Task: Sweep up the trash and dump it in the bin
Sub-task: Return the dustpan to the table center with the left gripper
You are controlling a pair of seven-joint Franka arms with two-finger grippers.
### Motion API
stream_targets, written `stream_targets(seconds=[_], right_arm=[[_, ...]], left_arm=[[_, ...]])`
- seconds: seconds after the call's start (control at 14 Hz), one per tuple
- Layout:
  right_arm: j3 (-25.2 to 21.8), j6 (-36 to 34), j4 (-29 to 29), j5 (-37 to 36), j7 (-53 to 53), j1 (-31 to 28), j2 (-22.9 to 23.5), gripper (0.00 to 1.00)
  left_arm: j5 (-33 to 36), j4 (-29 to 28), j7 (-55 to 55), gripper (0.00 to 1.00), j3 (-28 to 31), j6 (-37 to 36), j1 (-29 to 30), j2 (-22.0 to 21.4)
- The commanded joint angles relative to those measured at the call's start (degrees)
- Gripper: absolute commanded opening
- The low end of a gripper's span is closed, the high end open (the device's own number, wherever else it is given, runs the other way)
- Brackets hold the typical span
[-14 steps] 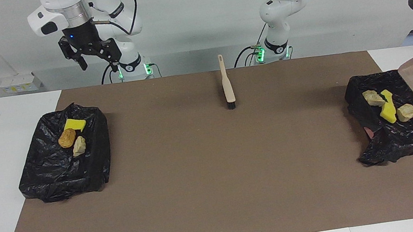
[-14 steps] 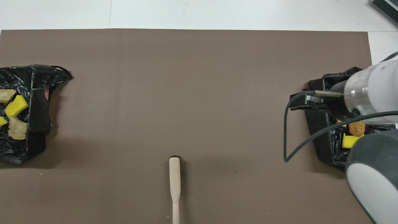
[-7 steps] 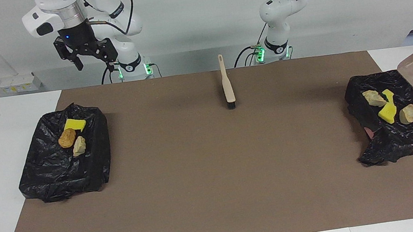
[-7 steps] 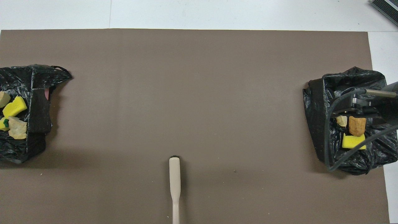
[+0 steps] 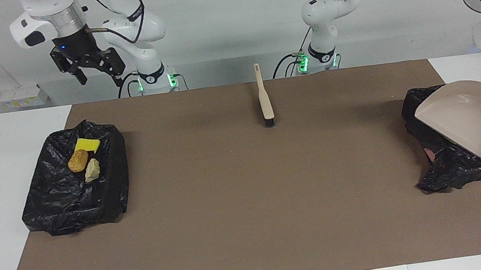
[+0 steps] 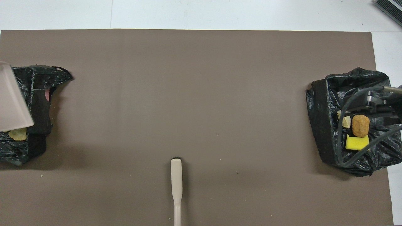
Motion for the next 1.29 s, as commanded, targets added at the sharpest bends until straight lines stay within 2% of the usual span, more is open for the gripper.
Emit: stream_targets(seconds=[0.0,0.43,0.71,0.93,1.21], right_arm=[[-2.0,0.2,-1.8,1.2,-2.1,1.4,-1.0,1.0],[-8.6,0.1,-2.0,1.2,-1.8,7.9,-1.3,1.0],[-8.5,0.1,-2.0,1.3,-1.8,8.0,-1.2,1.0],[-8.5,0.1,-1.9,1.3,-1.9,7.8,-1.2,1.0],[-8.5,0.1,-1.8,1.3,-1.8,7.5,-1.2,1.0]], left_arm=[[-7.1,-1.7,-3.5,0.0,0.6,-2.1,-1.3,-1.8],[-16.7,-8.1,-30.8,0.0,0.6,-4.2,-8.0,-5.6],[-22.1,-11.9,-52.7,0.0,0.6,-5.1,-16.4,-8.1],[-25.8,-13.5,-65.1,0.0,0.6,-3.8,-23.4,-7.6],[-29.1,-14.7,-77.7,0.0,0.6,1.8,-33.0,-6.0]])
